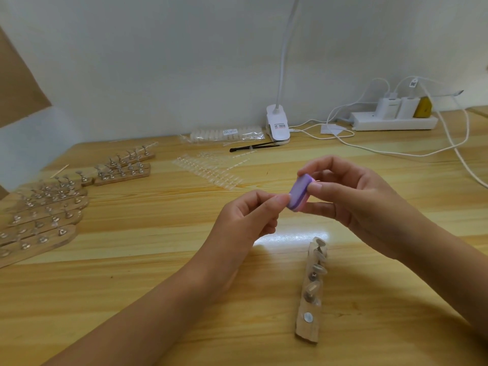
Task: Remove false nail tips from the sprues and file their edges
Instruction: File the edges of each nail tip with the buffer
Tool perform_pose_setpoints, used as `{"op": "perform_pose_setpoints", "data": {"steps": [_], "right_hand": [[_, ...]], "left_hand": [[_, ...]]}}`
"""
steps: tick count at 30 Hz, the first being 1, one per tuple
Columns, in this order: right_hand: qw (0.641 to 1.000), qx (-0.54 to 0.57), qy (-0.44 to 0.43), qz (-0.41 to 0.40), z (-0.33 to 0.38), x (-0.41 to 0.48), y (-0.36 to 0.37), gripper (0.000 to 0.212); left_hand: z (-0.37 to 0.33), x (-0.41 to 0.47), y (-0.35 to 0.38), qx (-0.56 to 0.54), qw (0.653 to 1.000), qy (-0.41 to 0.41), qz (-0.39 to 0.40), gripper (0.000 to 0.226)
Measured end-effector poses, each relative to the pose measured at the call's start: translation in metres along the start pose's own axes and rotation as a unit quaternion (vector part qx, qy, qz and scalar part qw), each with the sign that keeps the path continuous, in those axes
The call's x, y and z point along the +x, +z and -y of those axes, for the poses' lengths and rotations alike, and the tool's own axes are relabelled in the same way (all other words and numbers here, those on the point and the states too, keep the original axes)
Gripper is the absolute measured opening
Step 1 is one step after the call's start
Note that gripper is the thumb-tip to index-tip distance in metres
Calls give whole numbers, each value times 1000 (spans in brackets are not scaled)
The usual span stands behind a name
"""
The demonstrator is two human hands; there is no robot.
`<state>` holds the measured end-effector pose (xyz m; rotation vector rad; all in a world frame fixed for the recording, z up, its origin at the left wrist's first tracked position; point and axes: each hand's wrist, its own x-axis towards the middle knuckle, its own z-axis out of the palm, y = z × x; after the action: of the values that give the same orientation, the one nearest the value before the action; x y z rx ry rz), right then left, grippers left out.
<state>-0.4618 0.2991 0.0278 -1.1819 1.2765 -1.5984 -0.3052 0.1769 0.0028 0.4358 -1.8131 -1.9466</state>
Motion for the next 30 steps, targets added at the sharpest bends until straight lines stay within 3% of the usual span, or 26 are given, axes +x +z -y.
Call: {"op": "perform_pose_setpoints", "data": {"steps": [3, 7, 11, 16, 25, 30], "right_hand": [[999, -31, -2, 26, -2, -2, 7, 25], [998, -9, -44, -36, -2, -3, 10, 26], [998, -35, -37, -31, -3, -4, 17, 35], [994, -14, -66, -80, -1, -4, 19, 37], [992, -79, -64, -75, -7, -7, 24, 35], [987, -49, -96, -116, -4, -6, 22, 34]], "left_hand": [[1, 1, 0, -3, 1000, -10, -1, 17], [1, 2, -1, -41, 999, -17, -9, 25], [2, 3, -1, -51, 998, -25, -7, 20], [2, 4, -2, -72, 997, -29, -12, 42], [2, 4, 0, -91, 995, -34, -6, 32], [1, 5, -1, -124, 991, -50, -13, 31]]}}
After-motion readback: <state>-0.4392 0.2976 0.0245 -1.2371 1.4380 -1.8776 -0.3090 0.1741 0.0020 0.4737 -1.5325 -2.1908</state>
